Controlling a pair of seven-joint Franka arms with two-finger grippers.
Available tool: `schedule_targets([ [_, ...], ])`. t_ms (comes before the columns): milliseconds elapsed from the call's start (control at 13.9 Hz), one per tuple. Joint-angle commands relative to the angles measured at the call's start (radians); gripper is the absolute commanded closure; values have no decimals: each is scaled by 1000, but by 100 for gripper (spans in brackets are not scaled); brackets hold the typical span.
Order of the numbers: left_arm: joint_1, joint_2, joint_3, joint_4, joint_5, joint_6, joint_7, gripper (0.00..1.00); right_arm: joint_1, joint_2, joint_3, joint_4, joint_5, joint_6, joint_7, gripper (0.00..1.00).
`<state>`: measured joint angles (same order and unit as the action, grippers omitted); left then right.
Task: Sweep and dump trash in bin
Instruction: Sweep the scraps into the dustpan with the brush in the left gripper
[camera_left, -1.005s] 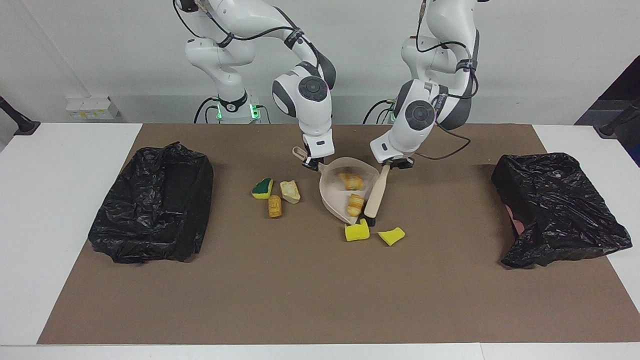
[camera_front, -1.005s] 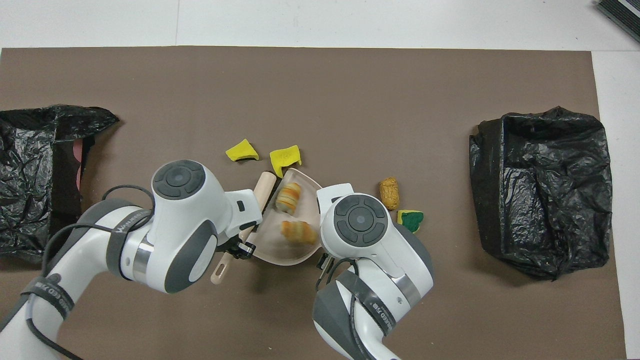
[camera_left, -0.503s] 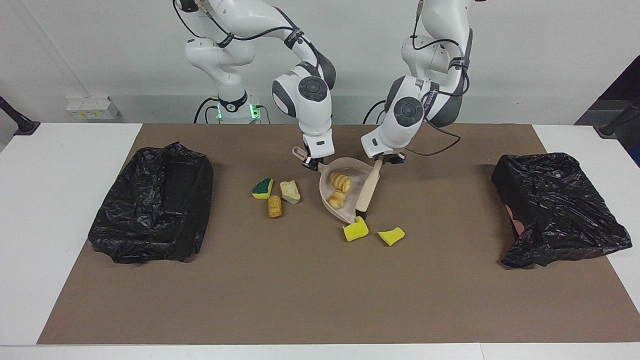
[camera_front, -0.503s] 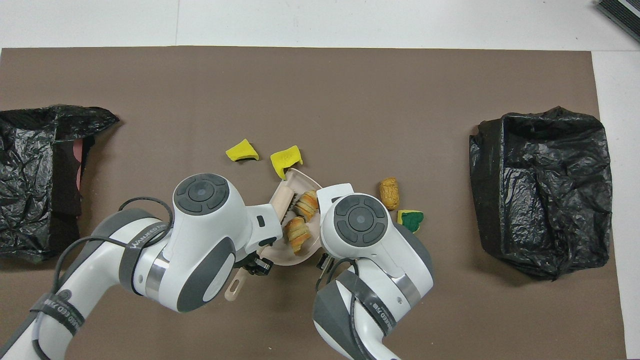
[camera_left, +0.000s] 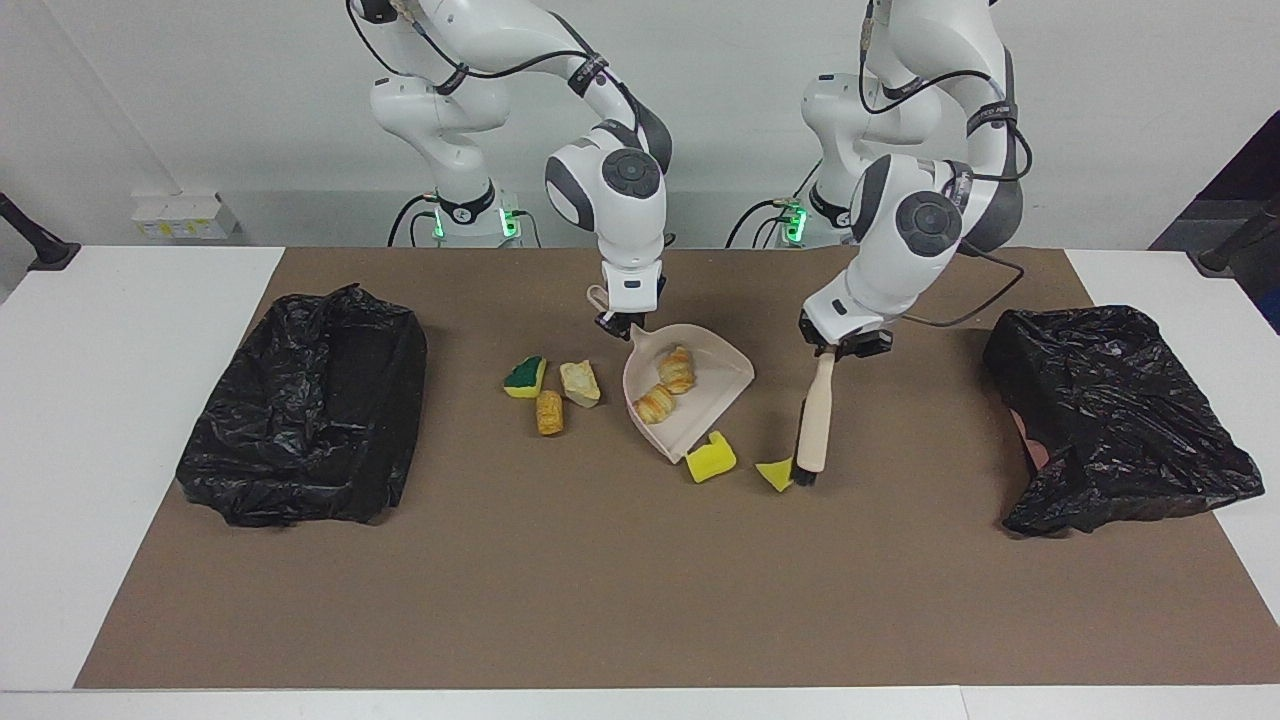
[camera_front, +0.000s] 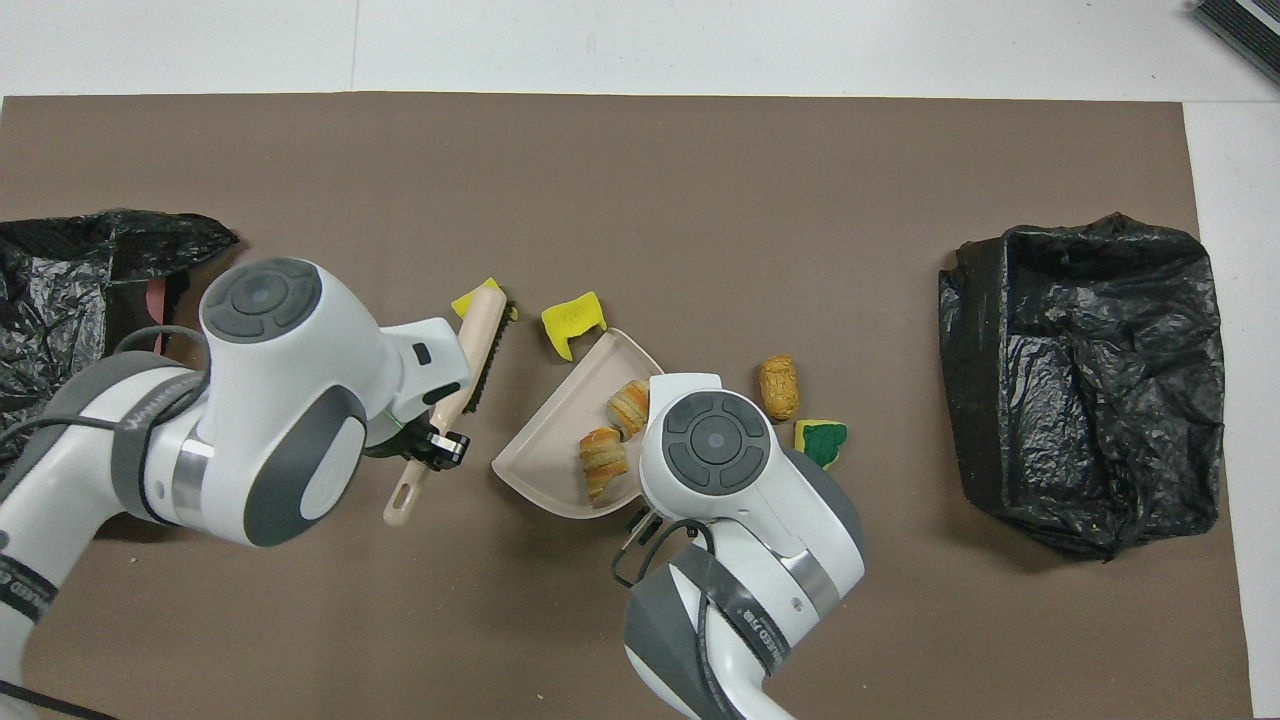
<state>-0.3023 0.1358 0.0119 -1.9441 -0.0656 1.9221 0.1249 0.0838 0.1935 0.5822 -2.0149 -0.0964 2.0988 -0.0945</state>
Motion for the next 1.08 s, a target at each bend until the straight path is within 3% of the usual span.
schedule_targets([
  [0, 51, 89, -13, 48, 41, 63, 91, 100, -18, 27, 4, 48, -61, -10, 7, 100],
  [144, 51, 110, -13, 51, 44, 133, 163, 100, -19, 40, 4, 58, -80, -10, -7, 100],
  [503, 0, 114, -16, 22, 41, 140, 170, 100, -25, 135, 4, 134, -184, -28, -166, 100],
  [1005, -145, 39, -18, -99, 40, 129, 185, 100, -12, 136, 5, 139, -201, -65, -171, 100],
])
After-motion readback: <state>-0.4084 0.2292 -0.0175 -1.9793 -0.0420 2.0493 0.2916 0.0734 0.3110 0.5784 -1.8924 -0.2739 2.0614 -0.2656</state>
